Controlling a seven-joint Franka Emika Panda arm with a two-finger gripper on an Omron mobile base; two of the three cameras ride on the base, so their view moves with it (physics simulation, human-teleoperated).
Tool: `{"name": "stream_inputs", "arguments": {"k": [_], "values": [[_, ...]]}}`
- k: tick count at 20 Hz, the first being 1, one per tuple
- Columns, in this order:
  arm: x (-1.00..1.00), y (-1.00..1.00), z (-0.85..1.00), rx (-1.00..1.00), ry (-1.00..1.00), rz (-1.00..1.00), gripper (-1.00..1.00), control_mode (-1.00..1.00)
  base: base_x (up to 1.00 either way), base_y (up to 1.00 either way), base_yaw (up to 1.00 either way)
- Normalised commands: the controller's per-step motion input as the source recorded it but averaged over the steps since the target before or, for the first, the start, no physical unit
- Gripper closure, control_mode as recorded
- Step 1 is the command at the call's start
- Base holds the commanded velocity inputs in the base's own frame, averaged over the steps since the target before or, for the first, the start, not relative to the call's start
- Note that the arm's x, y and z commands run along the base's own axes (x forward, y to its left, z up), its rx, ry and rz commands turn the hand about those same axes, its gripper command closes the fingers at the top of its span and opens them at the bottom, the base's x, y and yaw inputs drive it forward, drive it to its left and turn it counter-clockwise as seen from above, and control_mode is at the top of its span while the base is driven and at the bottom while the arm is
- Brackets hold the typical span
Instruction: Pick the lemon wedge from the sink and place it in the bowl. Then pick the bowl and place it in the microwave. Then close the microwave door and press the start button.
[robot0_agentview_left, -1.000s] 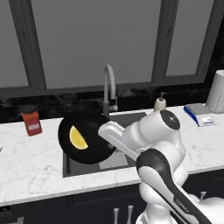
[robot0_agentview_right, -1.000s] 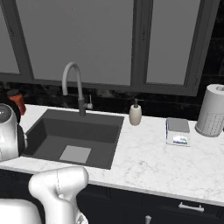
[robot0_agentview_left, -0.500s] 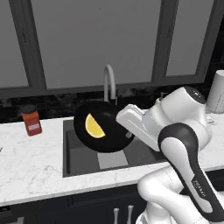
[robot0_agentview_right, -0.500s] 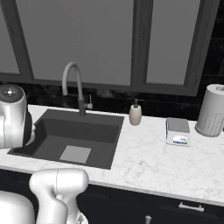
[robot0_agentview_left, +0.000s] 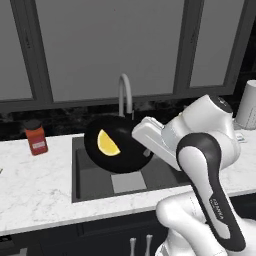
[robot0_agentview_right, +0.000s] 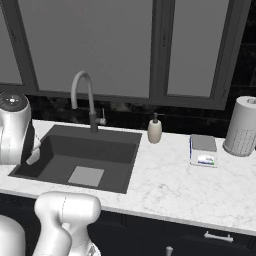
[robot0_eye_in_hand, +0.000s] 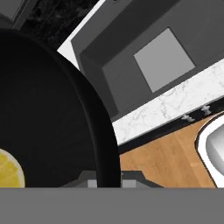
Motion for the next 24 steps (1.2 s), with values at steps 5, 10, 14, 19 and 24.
{"name": "stream_inputs", "arguments": {"k": [5, 10, 14, 19, 24], "values": [[-0.08, 0.15, -0.09, -0.01, 0.0, 0.0, 1.0, 1.0, -0.13, 0.27, 0.03], [0.0, 0.0, 0.0, 0.0, 0.0, 0.0, 1.0, 1.0, -0.51, 0.93, 0.31], [0.0, 0.0, 0.0, 0.0, 0.0, 0.0, 1.0, 1.0, -0.46, 1.0, 0.53], [0.0, 0.0, 0.0, 0.0, 0.0, 0.0, 1.0, 1.0, -0.66, 0.77, 0.59], [0.0, 0.0, 0.0, 0.0, 0.0, 0.0, 1.0, 1.0, -0.33, 0.79, 0.67]]}}
